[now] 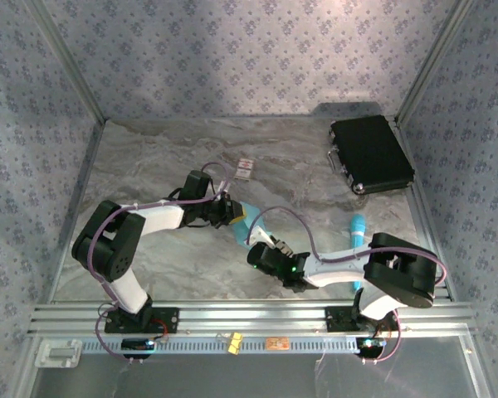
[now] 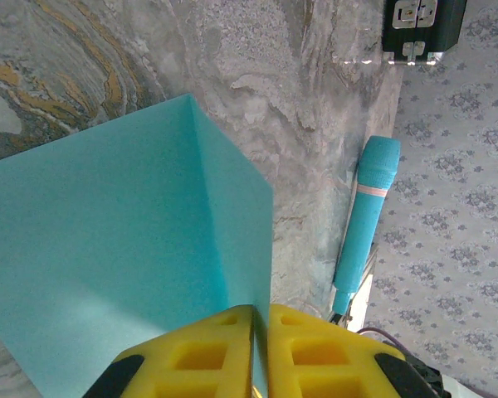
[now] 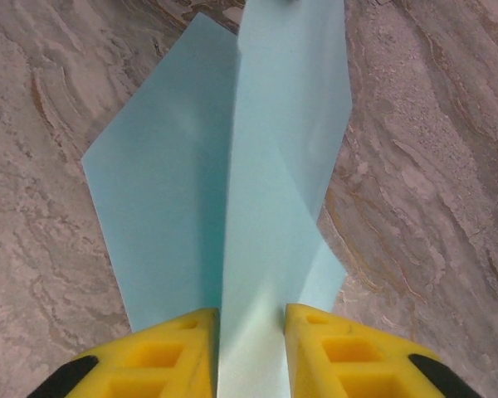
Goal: Fold a paper plane with a square sheet of paper (pick it up from the middle)
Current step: Fourth fold the wing at the center of the table.
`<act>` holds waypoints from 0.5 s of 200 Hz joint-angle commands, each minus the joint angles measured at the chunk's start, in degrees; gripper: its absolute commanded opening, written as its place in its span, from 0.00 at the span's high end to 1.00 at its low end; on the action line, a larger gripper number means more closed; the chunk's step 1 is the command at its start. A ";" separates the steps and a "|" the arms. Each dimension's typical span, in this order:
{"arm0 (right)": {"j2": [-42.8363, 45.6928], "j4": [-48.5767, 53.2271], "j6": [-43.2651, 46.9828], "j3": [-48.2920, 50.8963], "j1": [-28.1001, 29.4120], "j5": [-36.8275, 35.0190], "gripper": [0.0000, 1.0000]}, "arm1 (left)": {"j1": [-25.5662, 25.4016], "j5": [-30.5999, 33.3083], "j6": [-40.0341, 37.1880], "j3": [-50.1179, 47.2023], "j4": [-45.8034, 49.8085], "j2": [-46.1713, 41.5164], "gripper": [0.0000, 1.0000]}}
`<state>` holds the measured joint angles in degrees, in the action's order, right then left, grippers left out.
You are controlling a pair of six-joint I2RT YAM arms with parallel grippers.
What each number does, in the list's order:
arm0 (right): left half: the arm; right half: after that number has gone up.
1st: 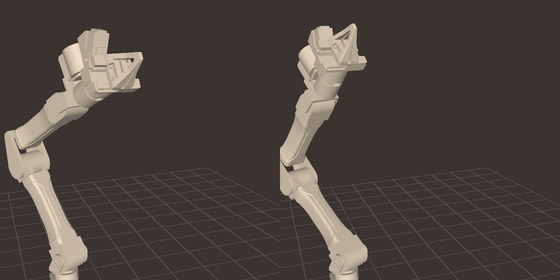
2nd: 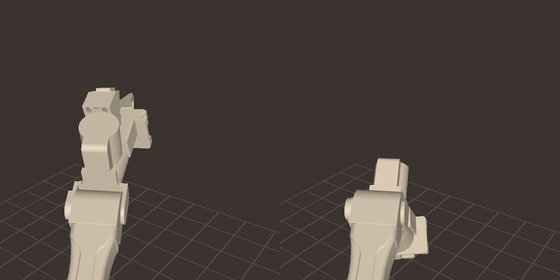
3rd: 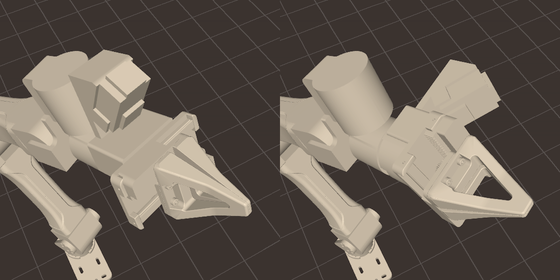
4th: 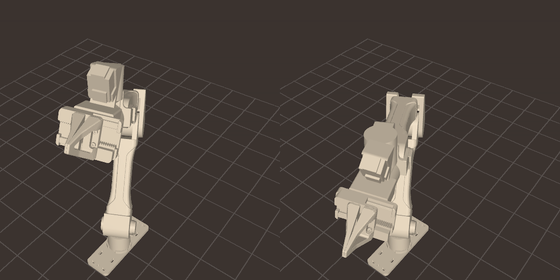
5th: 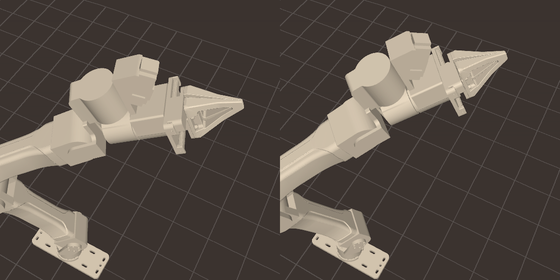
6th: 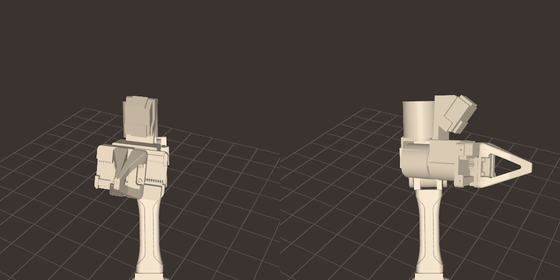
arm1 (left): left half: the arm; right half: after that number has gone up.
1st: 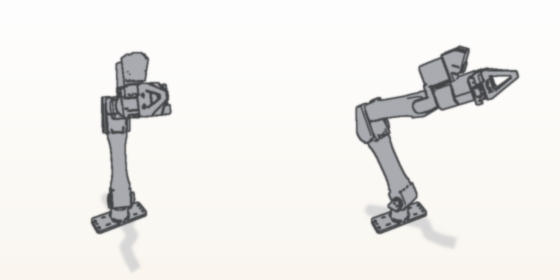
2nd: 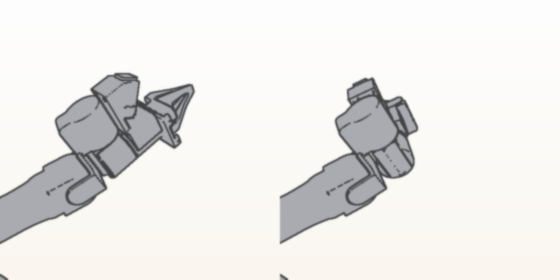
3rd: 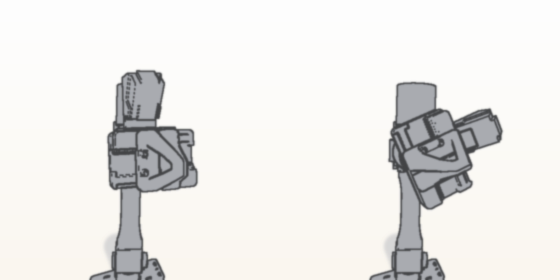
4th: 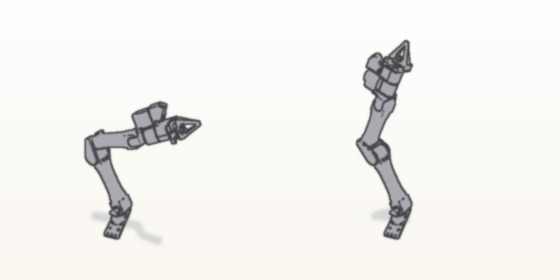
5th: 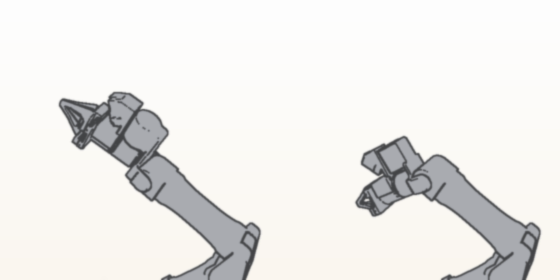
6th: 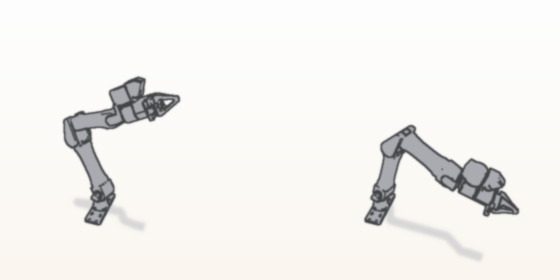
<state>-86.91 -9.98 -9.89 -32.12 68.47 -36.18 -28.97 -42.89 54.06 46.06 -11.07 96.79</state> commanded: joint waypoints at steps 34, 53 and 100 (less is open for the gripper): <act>-0.10 -2.19 -1.83 1.14 -0.74 1.98 0.78 | 0.28 -1.35 -0.27 1.22 0.62 -0.03 0.89; -0.10 -2.49 -1.98 1.27 -0.89 2.42 0.81 | 0.26 -1.30 -0.27 1.18 0.54 0.00 0.89; 0.01 -3.81 -2.11 1.91 -1.49 3.85 0.82 | 0.29 -1.32 -0.27 1.31 0.66 -0.11 0.91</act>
<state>-86.91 -12.36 -10.79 -30.94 67.48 -33.34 -28.97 -42.92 54.08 46.06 -10.85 96.79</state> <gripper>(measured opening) 0.186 0.093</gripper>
